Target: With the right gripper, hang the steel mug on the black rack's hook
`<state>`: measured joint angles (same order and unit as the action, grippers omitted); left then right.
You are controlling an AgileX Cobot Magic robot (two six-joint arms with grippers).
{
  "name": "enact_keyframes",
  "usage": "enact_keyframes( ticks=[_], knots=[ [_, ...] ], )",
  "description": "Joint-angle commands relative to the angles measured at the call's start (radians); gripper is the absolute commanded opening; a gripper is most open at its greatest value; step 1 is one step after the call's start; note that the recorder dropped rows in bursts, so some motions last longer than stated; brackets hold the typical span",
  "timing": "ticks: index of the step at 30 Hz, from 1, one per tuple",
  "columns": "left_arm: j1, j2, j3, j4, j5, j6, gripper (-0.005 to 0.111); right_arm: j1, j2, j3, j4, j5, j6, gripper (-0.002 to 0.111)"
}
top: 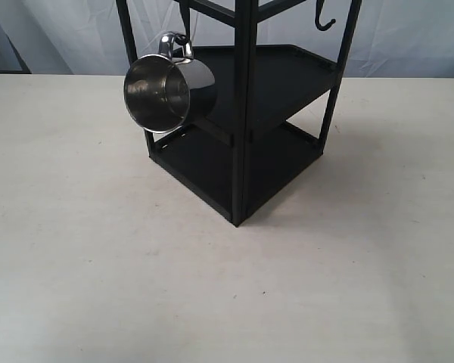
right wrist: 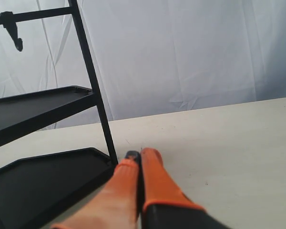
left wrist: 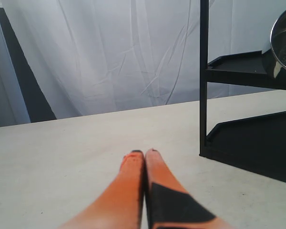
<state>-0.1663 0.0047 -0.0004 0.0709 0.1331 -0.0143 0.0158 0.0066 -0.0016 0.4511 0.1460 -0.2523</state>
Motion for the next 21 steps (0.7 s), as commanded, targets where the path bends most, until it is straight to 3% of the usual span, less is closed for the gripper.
enact_keyframes(
  ticks=[1,21],
  knots=[
    [-0.005,-0.005,0.0,0.001,-0.005,-0.002,0.002,-0.004,-0.007,0.002,-0.007,0.002,-0.006,-0.001],
    [-0.005,-0.005,0.0,0.001,-0.005,-0.002,0.002,-0.004,-0.007,0.002,-0.007,0.057,-0.006,-0.001]
  ],
)
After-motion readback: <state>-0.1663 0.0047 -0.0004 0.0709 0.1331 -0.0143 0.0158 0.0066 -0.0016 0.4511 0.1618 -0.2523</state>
